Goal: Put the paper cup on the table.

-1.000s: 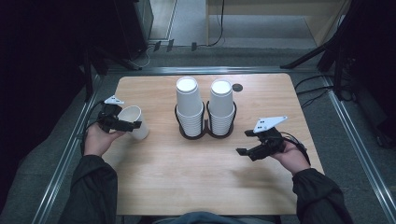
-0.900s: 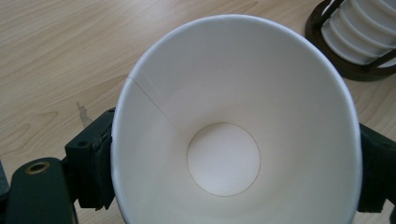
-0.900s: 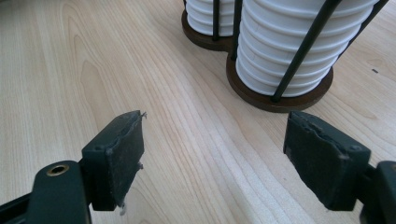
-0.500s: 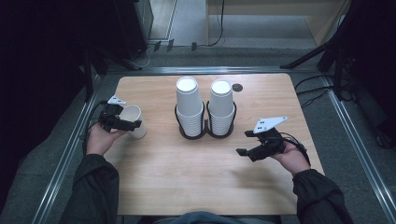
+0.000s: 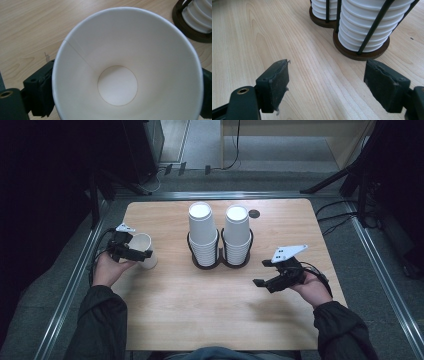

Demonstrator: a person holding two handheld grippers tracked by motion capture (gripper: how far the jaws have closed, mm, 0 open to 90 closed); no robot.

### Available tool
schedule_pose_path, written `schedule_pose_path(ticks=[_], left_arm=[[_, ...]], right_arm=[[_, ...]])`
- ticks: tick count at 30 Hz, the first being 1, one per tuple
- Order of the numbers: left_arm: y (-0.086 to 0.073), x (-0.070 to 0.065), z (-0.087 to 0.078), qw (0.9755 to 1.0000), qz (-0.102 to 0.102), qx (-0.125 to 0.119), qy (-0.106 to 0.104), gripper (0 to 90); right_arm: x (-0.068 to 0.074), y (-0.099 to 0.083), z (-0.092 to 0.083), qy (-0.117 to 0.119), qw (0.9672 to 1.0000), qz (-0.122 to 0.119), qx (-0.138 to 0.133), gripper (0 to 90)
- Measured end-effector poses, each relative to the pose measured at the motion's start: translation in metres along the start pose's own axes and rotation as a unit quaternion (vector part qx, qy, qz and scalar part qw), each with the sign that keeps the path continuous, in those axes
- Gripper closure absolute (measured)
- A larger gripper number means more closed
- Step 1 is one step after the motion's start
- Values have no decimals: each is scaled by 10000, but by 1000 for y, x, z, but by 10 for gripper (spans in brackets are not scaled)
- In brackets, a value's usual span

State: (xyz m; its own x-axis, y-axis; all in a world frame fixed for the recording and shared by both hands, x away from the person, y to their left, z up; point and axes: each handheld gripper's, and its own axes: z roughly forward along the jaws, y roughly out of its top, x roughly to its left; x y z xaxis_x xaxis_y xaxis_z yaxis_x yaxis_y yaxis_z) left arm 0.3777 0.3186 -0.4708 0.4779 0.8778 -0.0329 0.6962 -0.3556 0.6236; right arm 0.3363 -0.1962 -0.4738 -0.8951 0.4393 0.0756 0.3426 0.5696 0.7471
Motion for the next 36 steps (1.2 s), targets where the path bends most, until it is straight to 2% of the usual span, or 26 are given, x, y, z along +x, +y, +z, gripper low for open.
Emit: schedule_pose_path(ticks=[1,6,12,14,20,29,31,36], left_arm=[[0,-1,1,10000,-54,0,-35,31],[1,-2,3,10000,-16,93,-22,0],[2,-1,1,9997,-203,106,-124,0],[3,-1,-1,9996,-203,85,-159,0],[8,-3,-13,9993,-327,-28,-152,0],[11,-3,-28,9996,-272,-36,20,0],[11,0,-32,9993,-363,-74,-44,0],[14,-1,-44,9992,-376,-122,-87,0]], right_arm=[[0,0,0,3,10000,3,-3,207],[0,0,-1,10,10000,-8,-17,207],[0,0,-1,1,10000,-8,-12,207],[0,0,-1,15,10000,-26,-18,207],[0,1,-1,12,10000,-35,-29,207],[0,1,-1,27,10000,-38,-16,207],[0,1,-1,19,10000,-45,3,207],[0,1,0,22,10000,-52,7,207]])
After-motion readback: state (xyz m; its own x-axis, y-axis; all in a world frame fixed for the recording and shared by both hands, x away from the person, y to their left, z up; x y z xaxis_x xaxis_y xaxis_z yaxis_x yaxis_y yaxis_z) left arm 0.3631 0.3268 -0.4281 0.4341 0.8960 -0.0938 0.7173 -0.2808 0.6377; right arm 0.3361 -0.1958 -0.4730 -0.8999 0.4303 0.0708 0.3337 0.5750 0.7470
